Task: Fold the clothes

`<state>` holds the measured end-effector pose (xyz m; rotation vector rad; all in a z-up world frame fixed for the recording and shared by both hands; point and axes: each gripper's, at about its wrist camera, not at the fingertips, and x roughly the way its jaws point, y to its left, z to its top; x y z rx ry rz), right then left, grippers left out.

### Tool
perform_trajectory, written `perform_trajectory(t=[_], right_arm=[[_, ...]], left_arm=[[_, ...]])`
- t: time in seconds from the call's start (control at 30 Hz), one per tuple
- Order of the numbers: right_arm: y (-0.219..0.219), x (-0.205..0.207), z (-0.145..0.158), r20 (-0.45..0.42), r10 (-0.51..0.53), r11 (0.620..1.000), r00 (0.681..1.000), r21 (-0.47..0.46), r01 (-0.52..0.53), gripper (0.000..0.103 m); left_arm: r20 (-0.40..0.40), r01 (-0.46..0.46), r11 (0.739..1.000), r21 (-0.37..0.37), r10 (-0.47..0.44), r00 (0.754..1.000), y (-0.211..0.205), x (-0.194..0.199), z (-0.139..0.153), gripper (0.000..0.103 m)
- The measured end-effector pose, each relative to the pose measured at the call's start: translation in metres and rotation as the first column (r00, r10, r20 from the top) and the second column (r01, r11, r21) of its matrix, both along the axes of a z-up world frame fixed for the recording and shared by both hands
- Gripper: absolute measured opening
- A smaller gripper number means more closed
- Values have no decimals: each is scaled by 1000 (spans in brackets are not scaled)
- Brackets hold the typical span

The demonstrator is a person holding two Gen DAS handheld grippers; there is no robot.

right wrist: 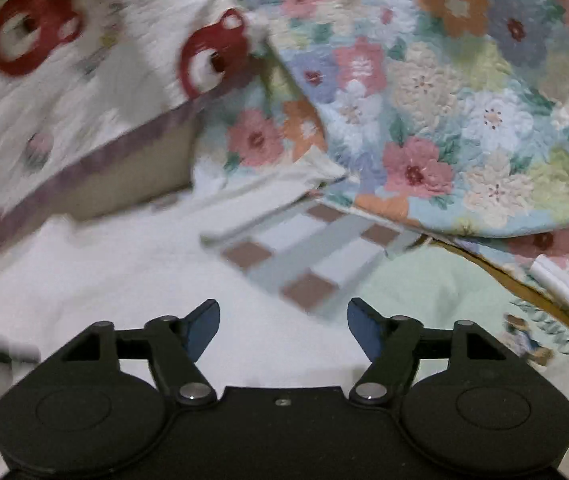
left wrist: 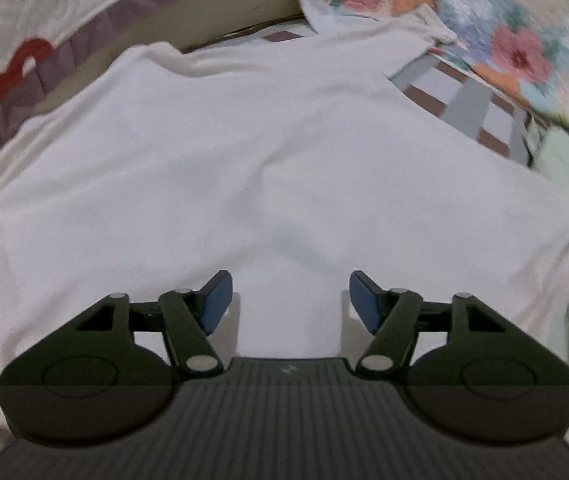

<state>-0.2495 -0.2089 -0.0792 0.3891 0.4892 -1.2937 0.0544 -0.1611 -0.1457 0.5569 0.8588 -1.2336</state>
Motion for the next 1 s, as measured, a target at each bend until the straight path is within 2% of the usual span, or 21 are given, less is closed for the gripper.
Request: perform_trajectory(t=[0.07, 0.17, 0.23, 0.3, 0.33, 0.43, 0.5, 0.57, 0.6, 0.67, 0.73, 0.8, 0.93, 1.0], right_arm=[[-11, -20, -21, 8, -89, 994, 996, 71, 88, 75], [-43, -27, -38, 117, -58, 977, 991, 209, 33, 75], [-58, -21, -31, 112, 57, 990, 992, 121, -71, 75], [-85, -12, -23, 92, 120, 991, 989, 43, -124, 75], [-107, -3, -19, 94, 191, 980, 977, 43, -195, 75], [-191, 49, 2, 94, 431, 894, 897, 91, -439, 75], [-231, 97, 18, 123, 521, 831, 845, 151, -535, 75], [-247, 124, 29, 160, 605, 769, 780, 140, -624, 75], [-246, 133, 30, 156, 654, 729, 740, 130, -672, 73], [-233, 137, 23, 142, 726, 661, 673, 125, -740, 73], [-215, 133, 12, 143, 793, 573, 592, 152, -805, 73], [-195, 121, -2, 150, 837, 503, 526, 166, -848, 73], [-179, 98, -28, 198, 825, 494, 530, 204, -845, 73], [-169, 86, -33, 215, 810, 507, 545, 208, -836, 73]], left_arm=[[3, -6, 1000, 15, 6, 1000, 13, -11, 5, 67], [-6, -16, 999, 29, 16, 1000, 34, -28, 15, 67], [8, -43, 998, 49, 43, 999, 51, -37, 19, 71], [2, -73, 993, 89, 73, 997, 65, -45, 19, 72], [-17, -93, 988, 120, 96, 995, 72, -49, 18, 72], [-51, -116, 972, 205, 129, 990, 88, -62, 15, 72], [-39, -112, 966, 233, 125, 991, 94, -68, 18, 72], [-21, -116, 962, 246, 124, 992, 104, -70, 23, 72], [-17, -122, 960, 253, 130, 991, 110, -71, 25, 72], [-69, -146, 951, 271, 170, 983, 123, -73, 31, 72], [-105, -158, 955, 251, 190, 976, 136, -80, 40, 72], [-112, -160, 958, 239, 191, 975, 152, -94, 46, 72], [-129, -203, 959, 200, 231, 964, 181, -97, 52, 73], [-136, -235, 951, 202, 264, 955, 192, -89, 44, 72]])
